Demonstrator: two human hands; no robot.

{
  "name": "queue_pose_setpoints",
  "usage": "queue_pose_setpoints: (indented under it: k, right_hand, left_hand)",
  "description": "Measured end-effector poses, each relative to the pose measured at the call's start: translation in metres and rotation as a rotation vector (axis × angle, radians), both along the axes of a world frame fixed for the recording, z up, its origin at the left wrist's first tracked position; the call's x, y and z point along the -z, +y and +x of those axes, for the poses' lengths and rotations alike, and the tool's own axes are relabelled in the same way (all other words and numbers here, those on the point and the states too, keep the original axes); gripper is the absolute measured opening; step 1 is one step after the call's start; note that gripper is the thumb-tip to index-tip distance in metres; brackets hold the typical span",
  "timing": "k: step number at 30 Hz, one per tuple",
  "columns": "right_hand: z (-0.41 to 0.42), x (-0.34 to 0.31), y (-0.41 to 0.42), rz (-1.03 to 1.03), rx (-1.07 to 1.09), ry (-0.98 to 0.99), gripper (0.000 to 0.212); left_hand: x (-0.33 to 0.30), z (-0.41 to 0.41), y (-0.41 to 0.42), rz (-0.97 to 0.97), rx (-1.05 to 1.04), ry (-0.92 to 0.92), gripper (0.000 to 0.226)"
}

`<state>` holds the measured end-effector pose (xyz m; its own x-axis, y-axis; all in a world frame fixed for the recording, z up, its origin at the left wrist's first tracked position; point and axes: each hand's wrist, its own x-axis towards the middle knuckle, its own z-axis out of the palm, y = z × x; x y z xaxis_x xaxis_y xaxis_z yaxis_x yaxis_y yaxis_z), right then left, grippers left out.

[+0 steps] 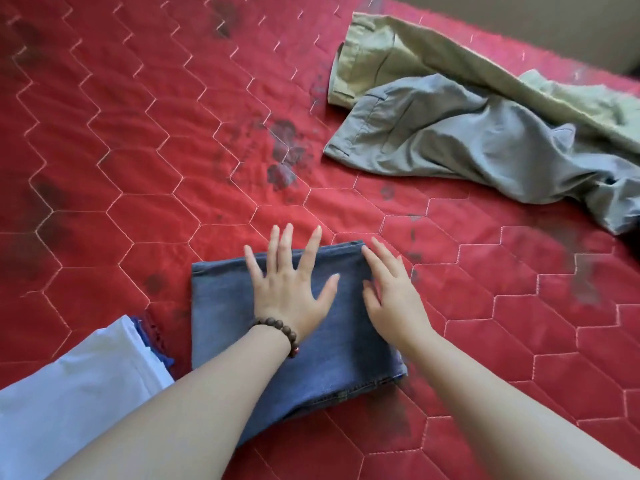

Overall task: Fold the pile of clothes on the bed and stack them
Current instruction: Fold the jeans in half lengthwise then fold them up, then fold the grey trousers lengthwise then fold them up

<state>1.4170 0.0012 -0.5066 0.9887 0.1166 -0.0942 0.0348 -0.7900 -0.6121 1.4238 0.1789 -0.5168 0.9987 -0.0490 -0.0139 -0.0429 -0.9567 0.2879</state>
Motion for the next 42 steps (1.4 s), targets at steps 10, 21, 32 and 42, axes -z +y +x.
queue_pose_setpoints:
  k: [10, 21, 32, 42]
  right_hand:
    - [0.159, -0.028, -0.085, -0.445, -0.005, -0.061, 0.075]
    - [0.292, 0.013, -0.078, -0.689, -0.145, 0.329, 0.1]
    - [0.351, 0.011, -0.008, -0.753, -0.397, -0.295, 0.106]
    - [0.412, 0.012, 0.028, -0.724, -0.394, 0.038, 0.067]
  left_hand:
    - [0.033, 0.057, -0.058, 0.103, -0.076, 0.29, 0.083]
    - [0.036, 0.06, -0.056, 0.066, -0.06, 0.297, 0.078]
    - [0.039, 0.061, -0.055, 0.035, -0.06, 0.257, 0.087]
    - [0.051, 0.064, -0.055, 0.038, -0.086, 0.145, 0.095]
